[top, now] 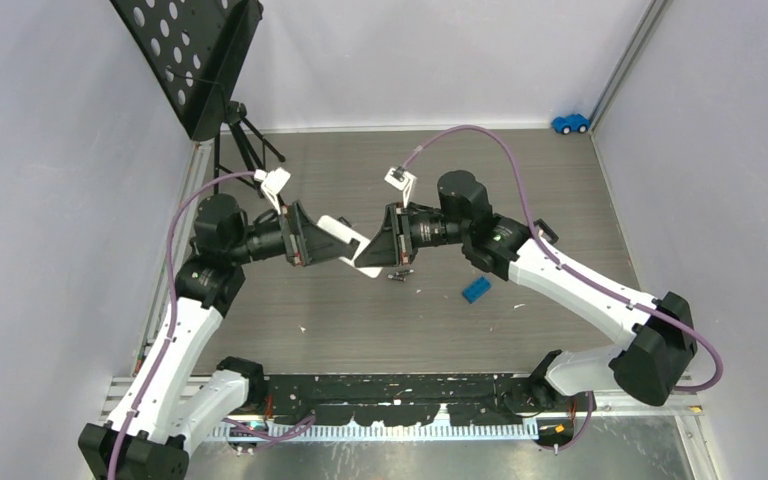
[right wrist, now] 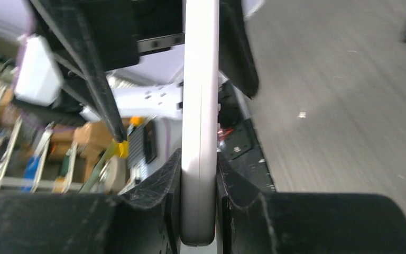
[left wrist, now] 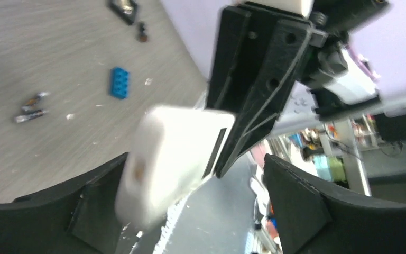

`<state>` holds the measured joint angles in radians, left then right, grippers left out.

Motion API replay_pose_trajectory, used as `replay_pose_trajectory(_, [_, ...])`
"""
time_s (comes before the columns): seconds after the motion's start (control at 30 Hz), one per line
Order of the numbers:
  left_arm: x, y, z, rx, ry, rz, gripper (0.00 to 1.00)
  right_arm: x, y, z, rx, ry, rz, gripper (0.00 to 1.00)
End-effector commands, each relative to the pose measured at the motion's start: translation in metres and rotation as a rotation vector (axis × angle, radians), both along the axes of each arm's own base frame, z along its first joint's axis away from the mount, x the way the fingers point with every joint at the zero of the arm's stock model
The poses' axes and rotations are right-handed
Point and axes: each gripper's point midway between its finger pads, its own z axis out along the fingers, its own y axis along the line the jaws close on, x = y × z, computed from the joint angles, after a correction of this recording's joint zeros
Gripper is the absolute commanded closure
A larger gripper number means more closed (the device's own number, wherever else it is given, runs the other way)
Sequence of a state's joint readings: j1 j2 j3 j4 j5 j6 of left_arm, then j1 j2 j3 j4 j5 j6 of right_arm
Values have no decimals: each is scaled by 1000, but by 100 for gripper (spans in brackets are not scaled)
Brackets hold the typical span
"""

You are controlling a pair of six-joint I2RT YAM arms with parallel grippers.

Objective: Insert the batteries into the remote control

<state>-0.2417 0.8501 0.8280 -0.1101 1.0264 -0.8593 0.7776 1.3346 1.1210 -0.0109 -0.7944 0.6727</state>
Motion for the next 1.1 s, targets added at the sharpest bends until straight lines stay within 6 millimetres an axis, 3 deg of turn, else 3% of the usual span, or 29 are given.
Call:
replay_pose_trajectory(0.0, [40, 36, -43, 294, 55, 336, 1, 45, -27, 1, -139, -120, -319, 100])
replay_pose_trajectory(0.1, [56, 63, -63, 422, 97, 506, 0, 73, -58, -23, -303, -142, -533, 100])
replay_pose_trajectory(0.2, [60, 76, -75, 478, 128, 576, 0, 109, -106, -52, -530, -190, -802, 100])
replay_pose_trajectory(0.33, [59, 73, -84, 478, 128, 552, 0, 150, -172, -84, -862, -263, -1118, 100])
replay_pose_trajectory(0.43, [56, 63, -83, 441, 89, 487, 0, 174, -210, -106, -1066, -297, -1240, 100])
replay_pose_trajectory(0.63, [57, 63, -89, 443, 28, 474, 1, 215, -247, -171, -1382, -312, -1211, 100])
replay_pose_trajectory(0.8, [65, 61, -106, 471, 64, 460, 4, 236, -279, -202, -1643, -378, -1204, 100])
replay_pose_trajectory(1.0, [77, 69, -118, 552, 62, 502, 4, 247, -284, -240, -1720, -346, -1106, 99])
replay_pose_trajectory(1.07, [83, 73, -124, 578, 86, 529, 4, 247, -280, -251, -1722, -333, -1060, 95])
